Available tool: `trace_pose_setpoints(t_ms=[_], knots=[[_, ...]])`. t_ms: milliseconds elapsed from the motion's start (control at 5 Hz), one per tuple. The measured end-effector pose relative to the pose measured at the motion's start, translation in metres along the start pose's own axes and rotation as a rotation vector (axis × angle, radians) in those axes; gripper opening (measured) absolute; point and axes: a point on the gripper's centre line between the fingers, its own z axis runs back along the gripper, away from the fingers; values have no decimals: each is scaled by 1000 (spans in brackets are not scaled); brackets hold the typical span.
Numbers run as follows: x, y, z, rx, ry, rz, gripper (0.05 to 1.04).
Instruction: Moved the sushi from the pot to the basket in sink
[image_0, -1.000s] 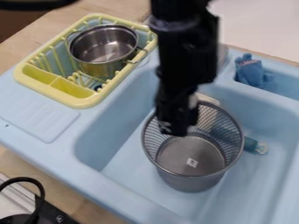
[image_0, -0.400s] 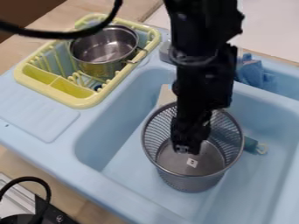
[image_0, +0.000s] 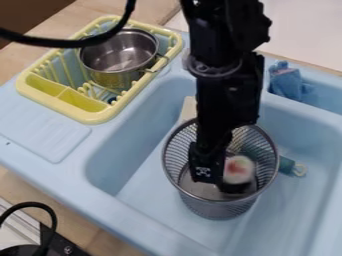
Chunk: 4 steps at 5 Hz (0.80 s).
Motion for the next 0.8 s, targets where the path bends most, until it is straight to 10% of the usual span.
trace_pose_setpoints(t_ms=[800], knots=[[-25,5,22,-25,69,0,999]])
